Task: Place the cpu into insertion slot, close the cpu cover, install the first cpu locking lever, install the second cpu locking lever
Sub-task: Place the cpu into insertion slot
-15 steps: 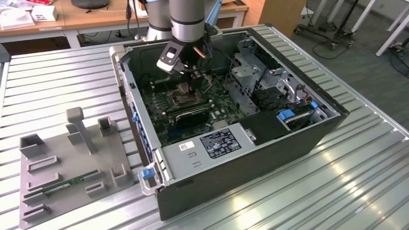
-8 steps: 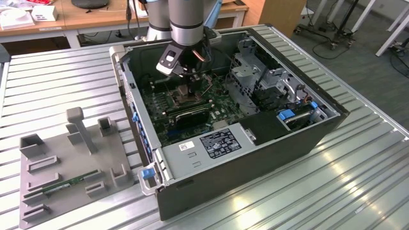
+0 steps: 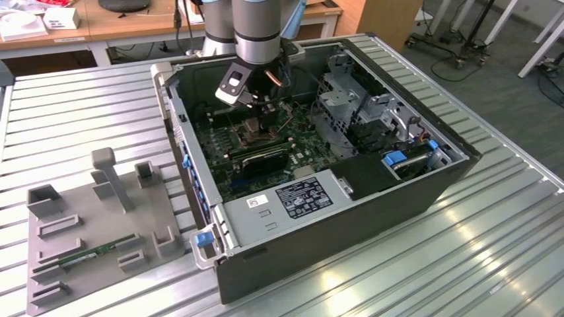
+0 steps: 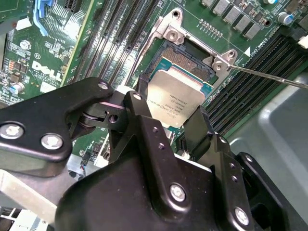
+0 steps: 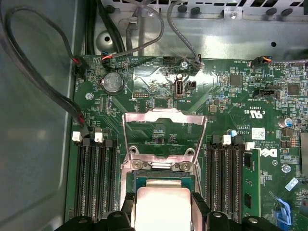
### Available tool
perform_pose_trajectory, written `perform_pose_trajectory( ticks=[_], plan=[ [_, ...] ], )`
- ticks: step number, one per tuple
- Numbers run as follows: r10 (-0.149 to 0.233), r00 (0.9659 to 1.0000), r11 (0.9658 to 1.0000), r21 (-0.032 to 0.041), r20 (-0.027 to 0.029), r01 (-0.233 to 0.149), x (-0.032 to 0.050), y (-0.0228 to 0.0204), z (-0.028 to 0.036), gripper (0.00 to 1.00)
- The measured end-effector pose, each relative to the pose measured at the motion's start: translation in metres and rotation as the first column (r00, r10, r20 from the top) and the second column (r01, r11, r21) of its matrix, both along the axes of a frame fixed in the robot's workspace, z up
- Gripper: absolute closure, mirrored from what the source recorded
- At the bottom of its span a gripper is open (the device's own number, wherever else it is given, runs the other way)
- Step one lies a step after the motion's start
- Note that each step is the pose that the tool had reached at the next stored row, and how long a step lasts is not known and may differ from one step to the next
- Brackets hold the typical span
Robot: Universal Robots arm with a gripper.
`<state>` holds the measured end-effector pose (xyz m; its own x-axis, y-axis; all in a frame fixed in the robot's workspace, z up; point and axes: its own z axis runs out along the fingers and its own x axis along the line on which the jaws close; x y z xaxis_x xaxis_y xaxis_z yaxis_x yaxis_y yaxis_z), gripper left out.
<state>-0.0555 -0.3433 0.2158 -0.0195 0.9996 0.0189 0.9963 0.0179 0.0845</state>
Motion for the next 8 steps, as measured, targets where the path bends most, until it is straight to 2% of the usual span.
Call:
perform_pose_trajectory(
  ticks=[8],
  plan=[
    [0.000,1.0000,1.0000,0.0000,-0.0001,0.000,-0.0006,0.0000,-0.0065,0.46]
  ],
)
